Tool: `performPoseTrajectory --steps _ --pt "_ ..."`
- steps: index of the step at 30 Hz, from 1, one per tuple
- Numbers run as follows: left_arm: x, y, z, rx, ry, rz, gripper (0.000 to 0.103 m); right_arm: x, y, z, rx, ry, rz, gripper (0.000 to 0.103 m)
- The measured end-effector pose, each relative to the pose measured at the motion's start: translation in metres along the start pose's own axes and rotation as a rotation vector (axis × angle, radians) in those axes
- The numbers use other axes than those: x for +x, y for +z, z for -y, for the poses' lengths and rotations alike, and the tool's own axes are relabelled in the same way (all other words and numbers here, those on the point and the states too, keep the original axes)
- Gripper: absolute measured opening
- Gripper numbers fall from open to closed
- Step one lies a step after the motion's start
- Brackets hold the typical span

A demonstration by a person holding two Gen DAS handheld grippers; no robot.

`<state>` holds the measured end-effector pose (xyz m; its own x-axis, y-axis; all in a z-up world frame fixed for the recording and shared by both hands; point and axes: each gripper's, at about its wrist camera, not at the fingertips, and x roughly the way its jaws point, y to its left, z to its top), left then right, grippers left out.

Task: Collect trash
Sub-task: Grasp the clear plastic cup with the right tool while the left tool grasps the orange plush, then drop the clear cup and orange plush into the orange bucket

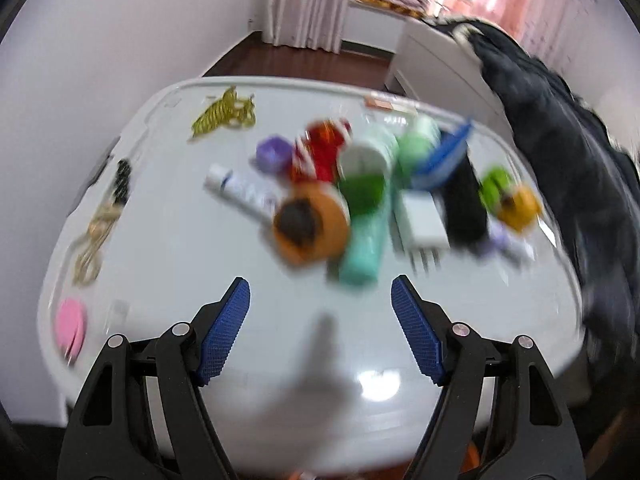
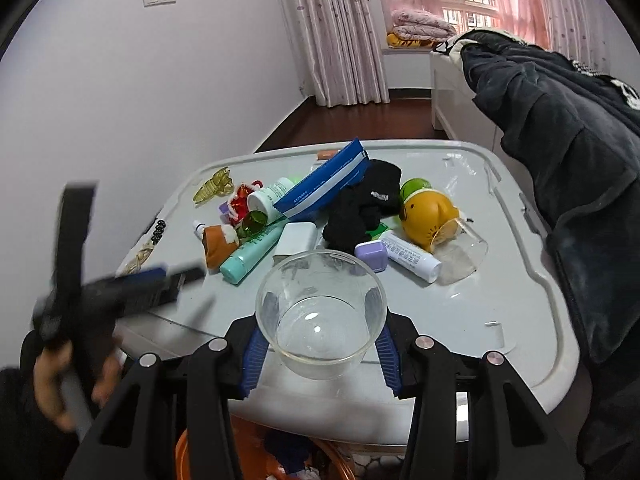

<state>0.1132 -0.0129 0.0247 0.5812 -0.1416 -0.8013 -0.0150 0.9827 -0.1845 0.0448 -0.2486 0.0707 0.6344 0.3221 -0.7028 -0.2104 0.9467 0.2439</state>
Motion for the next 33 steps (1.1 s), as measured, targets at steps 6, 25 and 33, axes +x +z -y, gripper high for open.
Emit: performPoseTrajectory --steps 6,25,33 --pt "0.048 0.029 -0.005 -0.072 0.020 -0.041 0.072 0.006 0.001 0.001 0.007 0.027 -0.017 0.047" --pt "-0.115 -0.052 0.023 0.176 -0.100 0.101 0.026 -0.030 -0.023 -0.022 -0.010 0.113 -0.023 0.047" --pt "-0.118 -0.152 0.030 0.273 -0.106 -0.040 0.026 -0.071 -0.083 -0.041 -0.050 0.130 -0.116 0.047"
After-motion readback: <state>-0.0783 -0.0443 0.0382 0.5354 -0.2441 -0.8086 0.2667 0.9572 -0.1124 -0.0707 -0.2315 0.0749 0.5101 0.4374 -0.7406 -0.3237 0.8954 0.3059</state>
